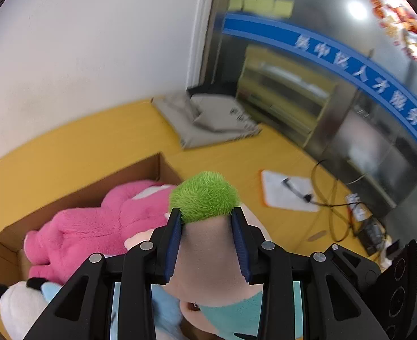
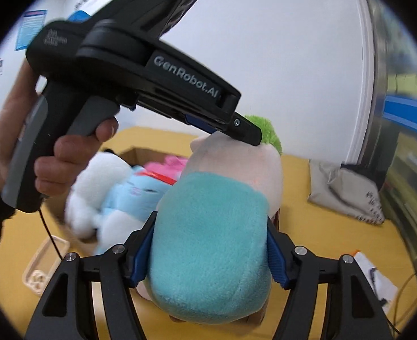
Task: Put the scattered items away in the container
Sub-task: 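Carry the pig into the box beside the pink bear and open both grippers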
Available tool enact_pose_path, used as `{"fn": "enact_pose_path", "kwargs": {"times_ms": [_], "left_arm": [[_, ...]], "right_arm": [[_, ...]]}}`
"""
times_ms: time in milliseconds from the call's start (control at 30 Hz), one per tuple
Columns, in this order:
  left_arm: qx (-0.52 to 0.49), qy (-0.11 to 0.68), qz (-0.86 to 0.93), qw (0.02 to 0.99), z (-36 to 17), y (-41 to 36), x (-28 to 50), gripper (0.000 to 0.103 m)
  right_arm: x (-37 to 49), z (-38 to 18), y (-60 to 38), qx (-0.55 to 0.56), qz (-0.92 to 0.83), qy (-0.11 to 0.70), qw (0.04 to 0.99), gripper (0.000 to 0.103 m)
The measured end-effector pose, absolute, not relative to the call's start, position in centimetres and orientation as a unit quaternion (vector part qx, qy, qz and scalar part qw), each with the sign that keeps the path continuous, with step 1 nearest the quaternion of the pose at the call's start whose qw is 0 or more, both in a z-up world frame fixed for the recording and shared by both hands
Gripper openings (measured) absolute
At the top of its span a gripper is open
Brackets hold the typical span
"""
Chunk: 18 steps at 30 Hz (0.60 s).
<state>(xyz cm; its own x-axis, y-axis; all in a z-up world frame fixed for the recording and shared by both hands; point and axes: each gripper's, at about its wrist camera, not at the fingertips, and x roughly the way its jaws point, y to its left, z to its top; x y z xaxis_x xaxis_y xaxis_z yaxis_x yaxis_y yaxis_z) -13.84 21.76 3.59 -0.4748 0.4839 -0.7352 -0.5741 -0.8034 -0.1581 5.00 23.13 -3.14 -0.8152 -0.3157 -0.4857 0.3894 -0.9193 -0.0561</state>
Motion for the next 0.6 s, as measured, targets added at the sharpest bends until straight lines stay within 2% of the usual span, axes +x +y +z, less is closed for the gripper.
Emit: {"fn": "enact_pose_path", "kwargs": {"times_ms": [100,167,200,267,400,467,533,600], "left_arm": [[-0.443,0.062,0.836,0.319,-0.4,23.2,-16.2,0.037],[-0.441,0.056,0.829,0.339,-1.0,23.7,-16.0,0.039],[-0.442,0.060,0.825,0.348,-1.4,24.1,-15.8,0.040],[-0.446,0.081,0.818,0.354,-2.3,25.1,-15.4,0.040],[-0.453,0.078,0.818,0.346,-2.8,25.7,-15.2,0.040],[-0.455,0.072,0.818,0.345,-3.1,25.7,-15.2,0.040],[-0.456,0.080,0.818,0.341,-3.8,26.0,-15.0,0.040],[-0.468,0.075,0.813,0.338,-4.6,25.9,-15.4,0.040]], "right_arm": [[2.5,-6.7,23.0,0.286,-0.938,0.096,0.169,0.067],[2.2,-8.2,23.2,0.307,-0.933,0.092,0.161,0.067],[2.2,-8.4,23.5,0.317,-0.931,0.082,0.160,0.070],[2.5,-8.5,23.9,0.340,-0.925,0.073,0.154,0.077],[5.3,-6.8,24.0,0.335,-0.926,0.105,0.138,0.077],[6.9,-5.6,24.7,0.313,-0.935,0.096,0.140,0.077],[6.8,-5.2,25.3,0.306,-0.938,0.075,0.148,0.066],[5.2,-6.3,25.3,0.323,-0.933,0.079,0.136,0.043]]}}
